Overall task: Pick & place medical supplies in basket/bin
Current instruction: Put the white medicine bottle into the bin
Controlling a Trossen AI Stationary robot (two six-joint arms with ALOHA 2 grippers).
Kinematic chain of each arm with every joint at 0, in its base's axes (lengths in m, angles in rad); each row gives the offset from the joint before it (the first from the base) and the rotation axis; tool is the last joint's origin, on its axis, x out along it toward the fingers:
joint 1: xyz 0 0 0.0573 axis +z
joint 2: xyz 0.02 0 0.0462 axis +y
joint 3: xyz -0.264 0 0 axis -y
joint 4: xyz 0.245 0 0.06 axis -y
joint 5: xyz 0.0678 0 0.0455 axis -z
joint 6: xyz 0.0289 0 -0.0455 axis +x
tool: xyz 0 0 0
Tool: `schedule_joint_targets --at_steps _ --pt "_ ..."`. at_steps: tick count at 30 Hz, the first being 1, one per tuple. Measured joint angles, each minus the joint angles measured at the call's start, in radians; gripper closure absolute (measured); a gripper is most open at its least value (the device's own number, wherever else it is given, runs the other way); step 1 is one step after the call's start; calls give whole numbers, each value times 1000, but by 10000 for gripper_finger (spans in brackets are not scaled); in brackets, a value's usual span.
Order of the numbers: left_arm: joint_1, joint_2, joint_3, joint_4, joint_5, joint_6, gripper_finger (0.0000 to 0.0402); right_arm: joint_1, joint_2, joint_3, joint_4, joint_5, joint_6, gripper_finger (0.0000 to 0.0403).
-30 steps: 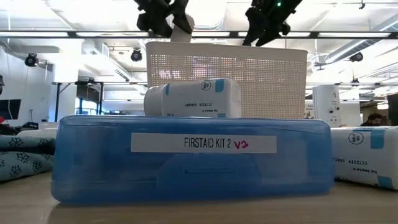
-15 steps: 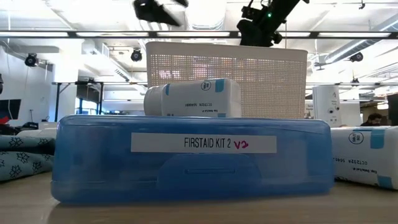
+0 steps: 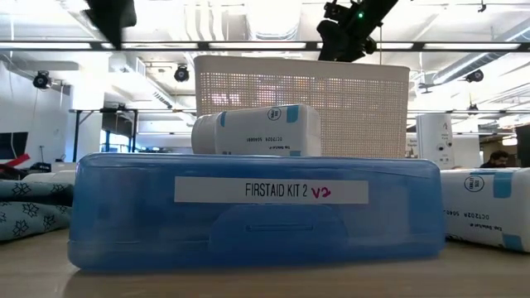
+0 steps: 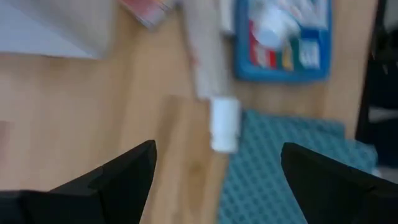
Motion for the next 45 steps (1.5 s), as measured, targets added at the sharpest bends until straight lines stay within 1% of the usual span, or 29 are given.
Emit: schedule_joint_targets --at_steps 2,5,7,10,14,17,19,24,28,31,33,35,38,41,42,45 --pt "-66 1 -56 50 -1 -52 80 0 0 0 0 0 0 74" --pt "-114 1 -160 200 -39 -150 80 0 0 0 0 0 0 74" --pt "-126 1 -235 304 -63 -194 80 0 0 0 0 0 0 74" --pt "-126 1 -351 489 -65 -208 79 0 0 0 0 0 -1 74" --pt "-126 7 -471 618 -72 -209 79 0 0 0 -8 0 -5 74" --pt "-126 34 -510 622 -89 -203 79 0 0 -1 -31 0 -5 74" --pt "-126 64 -511 631 -91 -172 79 0 0 -1 -50 0 -5 74" --pt "-126 180 -457 634 -91 -95 79 0 0 -2 -87 0 -5 74" --pt "-126 276 -418 629 -91 -95 80 -1 0 -5 -89 0 -5 74" --pt "-126 335 -403 606 -87 -128 85 -4 0 -7 -83 0 -17 74" --pt "-126 360 -396 584 -73 -143 100 -8 1 -7 -79 1 -24 74" --pt "-125 370 -391 576 -63 -145 124 -11 1 -7 -72 1 -30 74" --pt "-122 367 -388 557 -56 -145 177 -17 1 -7 -69 1 -37 74" --pt "-112 350 -388 494 -54 -145 236 -19 1 -7 -66 1 -39 74" --pt "-108 340 -388 469 -54 -146 246 -18 1 -7 -63 1 -42 74" --pt "-93 290 -387 376 -52 -157 246 -18 1 -7 -49 1 -45 74"
